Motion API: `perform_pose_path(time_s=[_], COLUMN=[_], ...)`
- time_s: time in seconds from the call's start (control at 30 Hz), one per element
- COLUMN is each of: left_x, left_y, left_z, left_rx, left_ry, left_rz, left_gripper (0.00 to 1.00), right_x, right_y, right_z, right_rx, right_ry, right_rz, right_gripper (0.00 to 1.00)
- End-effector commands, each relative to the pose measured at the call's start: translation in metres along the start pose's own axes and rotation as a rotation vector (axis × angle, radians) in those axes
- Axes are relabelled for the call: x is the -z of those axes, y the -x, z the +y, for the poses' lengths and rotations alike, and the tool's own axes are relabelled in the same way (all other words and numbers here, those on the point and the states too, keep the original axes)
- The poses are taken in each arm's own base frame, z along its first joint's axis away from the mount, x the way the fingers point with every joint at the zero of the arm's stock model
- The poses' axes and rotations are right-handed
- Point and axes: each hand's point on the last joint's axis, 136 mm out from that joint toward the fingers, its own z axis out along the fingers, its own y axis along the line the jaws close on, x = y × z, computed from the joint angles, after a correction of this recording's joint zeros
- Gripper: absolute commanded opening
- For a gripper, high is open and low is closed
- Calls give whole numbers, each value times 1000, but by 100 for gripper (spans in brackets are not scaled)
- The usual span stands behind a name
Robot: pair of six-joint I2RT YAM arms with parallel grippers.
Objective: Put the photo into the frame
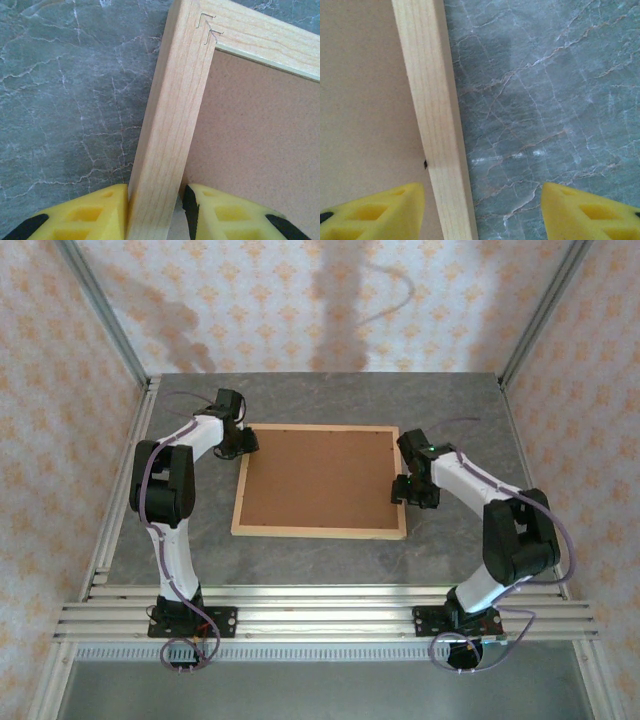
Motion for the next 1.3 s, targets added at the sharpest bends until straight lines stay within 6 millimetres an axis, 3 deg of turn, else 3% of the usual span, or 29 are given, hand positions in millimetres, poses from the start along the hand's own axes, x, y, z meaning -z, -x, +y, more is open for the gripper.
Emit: perform_pose_path(time_s=[0.0, 0.3, 0.87, 0.97, 1.27], left_x=[-19, -22, -27, -27, -9], left_y=[-26, -29, -38, -39, -26], left_z=[24, 26, 17, 17, 16], left_rx=[19, 21, 12, 12, 10], left_ry=[90, 91, 71, 72, 83], left_rz=[94, 102, 119, 119, 69], left_gripper=[35, 35, 35, 35, 36], right_x=[-9, -32, -60, -52, 11], right_y=[4, -4, -27, -23, 26], right_z=[-5, -6, 30, 32, 28], right_rx=[-4, 2, 76, 79, 59], right_ry=[-45, -61, 18, 32, 88], right_rz=[-1, 51, 199, 176, -25], right_gripper=[62, 62, 62, 61, 62])
